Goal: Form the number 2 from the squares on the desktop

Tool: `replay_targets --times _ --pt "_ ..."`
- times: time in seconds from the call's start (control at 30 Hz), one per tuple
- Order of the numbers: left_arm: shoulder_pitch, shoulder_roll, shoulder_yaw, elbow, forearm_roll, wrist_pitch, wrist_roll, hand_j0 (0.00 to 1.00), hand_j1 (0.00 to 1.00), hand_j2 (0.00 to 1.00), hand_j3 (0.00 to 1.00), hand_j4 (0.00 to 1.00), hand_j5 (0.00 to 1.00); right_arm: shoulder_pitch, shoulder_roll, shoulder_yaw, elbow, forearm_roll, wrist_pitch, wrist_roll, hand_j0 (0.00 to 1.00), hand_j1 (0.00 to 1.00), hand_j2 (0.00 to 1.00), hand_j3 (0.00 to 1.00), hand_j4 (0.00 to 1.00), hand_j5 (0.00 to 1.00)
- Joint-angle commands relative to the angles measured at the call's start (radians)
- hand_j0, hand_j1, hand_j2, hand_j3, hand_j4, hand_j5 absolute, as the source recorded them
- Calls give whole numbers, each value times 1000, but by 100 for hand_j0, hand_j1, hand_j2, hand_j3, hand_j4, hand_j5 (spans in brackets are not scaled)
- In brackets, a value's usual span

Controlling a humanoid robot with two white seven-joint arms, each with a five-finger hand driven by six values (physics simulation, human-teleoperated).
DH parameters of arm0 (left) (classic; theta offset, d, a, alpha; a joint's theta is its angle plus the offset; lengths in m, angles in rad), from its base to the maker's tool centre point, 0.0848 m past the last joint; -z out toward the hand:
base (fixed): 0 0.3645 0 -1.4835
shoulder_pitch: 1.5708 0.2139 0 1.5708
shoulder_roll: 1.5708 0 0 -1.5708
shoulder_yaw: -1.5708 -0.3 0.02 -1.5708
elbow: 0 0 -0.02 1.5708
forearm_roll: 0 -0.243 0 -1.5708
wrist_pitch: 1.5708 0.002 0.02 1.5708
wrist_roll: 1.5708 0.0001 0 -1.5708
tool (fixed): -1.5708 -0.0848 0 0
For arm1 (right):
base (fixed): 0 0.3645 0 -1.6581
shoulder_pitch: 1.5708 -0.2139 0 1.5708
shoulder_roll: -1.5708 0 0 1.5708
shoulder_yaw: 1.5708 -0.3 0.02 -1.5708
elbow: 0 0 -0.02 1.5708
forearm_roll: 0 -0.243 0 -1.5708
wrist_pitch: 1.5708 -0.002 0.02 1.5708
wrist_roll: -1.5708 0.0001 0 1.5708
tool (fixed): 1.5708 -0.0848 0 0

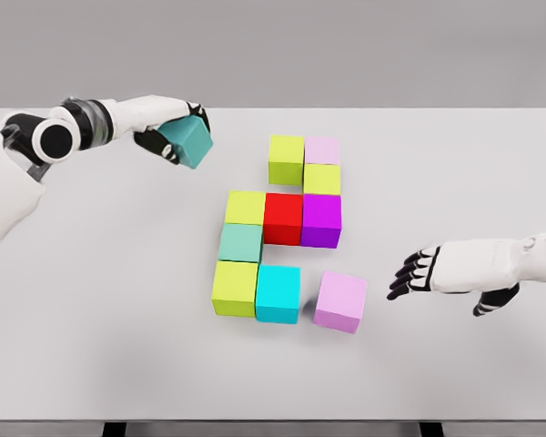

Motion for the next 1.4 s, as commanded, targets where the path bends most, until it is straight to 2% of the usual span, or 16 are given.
replay_targets --times 0.0,0.23,0.4,0.47,0.83,1.03,1.37 --pt "0 -24 -2 3 0 123 1 43 43 43 43 43 43 0 21 27 0 -4 2 0 100 100 100 100 100 100" --pt "-41 -46 -93 3 -4 360 1 43 43 43 43 43 43 -2 33 33 -2 -4 2 0 100 100 100 100 100 100" --pt "-52 -81 -99 3 -20 400 1 43 43 43 43 43 43 -11 33 32 0 -1 2 0 100 100 100 100 100 100" --pt "-55 -104 -99 -1 -23 499 1 42 42 42 42 42 42 -18 38 32 0 0 2 0 100 100 100 100 100 100" --pt "-44 -201 -84 -1 -225 512 1 40 40 40 40 40 40 -51 81 32 0 15 2 0 100 100 100 100 100 100" --pt "-41 -238 -82 -4 -268 534 1 39 39 39 39 39 39 -52 98 27 0 15 2 0 100 100 100 100 100 100" --pt "-40 -268 -74 0 -270 566 1 39 39 39 39 39 39 -52 121 16 1 15 2 0 100 100 100 100 100 100"
